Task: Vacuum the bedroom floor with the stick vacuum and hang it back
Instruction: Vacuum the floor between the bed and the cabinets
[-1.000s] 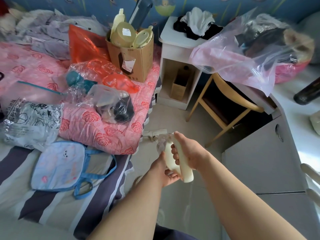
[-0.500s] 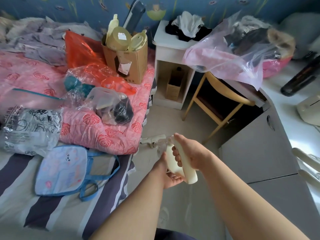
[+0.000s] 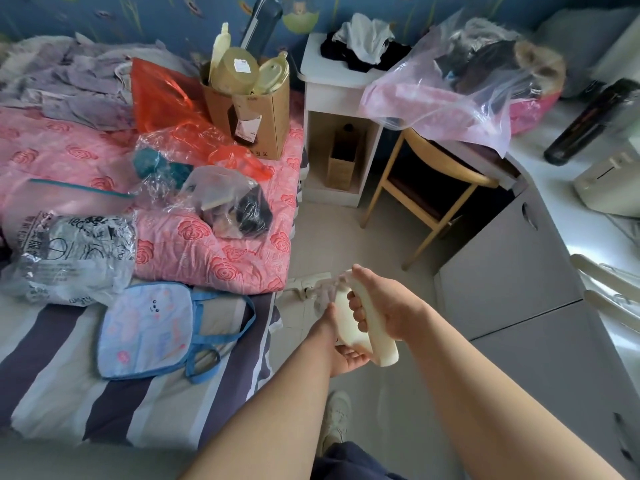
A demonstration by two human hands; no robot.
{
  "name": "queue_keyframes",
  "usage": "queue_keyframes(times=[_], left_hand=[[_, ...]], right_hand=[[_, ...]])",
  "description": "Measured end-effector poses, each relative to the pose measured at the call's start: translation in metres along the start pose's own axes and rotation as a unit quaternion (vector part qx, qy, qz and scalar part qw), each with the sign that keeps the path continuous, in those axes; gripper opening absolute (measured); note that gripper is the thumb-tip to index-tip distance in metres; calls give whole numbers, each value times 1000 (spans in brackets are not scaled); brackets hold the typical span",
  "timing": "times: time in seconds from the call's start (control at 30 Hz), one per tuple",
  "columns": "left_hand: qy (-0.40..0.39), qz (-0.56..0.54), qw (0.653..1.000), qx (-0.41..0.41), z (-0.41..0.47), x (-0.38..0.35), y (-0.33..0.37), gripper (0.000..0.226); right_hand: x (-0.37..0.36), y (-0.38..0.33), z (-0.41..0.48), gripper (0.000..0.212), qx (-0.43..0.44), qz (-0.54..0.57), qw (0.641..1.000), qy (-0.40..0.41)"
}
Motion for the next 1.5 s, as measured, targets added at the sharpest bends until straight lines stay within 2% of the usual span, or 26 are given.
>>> queue_keyframes(times=[0.57, 0.93, 1.03, 1.33, 1.5], left_hand=[[-1, -4, 1000, 21, -17, 29, -38, 61], [19, -12, 1000, 16, -28, 7, -115, 67], [-2, -11, 1000, 7, -33, -2, -134, 61], [-41, -5, 999, 26, -38, -17, -156, 72], [-43, 9, 998, 35, -27, -19, -166, 66]], right_hand=[[-8, 43, -25, 47, -25, -30, 999, -31], [45, 89, -54, 48, -37, -77, 995, -49], [60, 105, -62, 48, -35, -92, 994, -55], [89, 128, -81, 48, -28, -132, 989, -66], [99, 134, -86, 49, -30, -156, 985, -71]])
Point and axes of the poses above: each hand's wrist, its own z-axis towards the middle knuckle, its own x-axis out of the back of the hand, y = z × x, the point moved 4 cm from there along z, towards the middle knuckle, and after that the axes turned 7 degrees about -x, right-handed, at the moved point
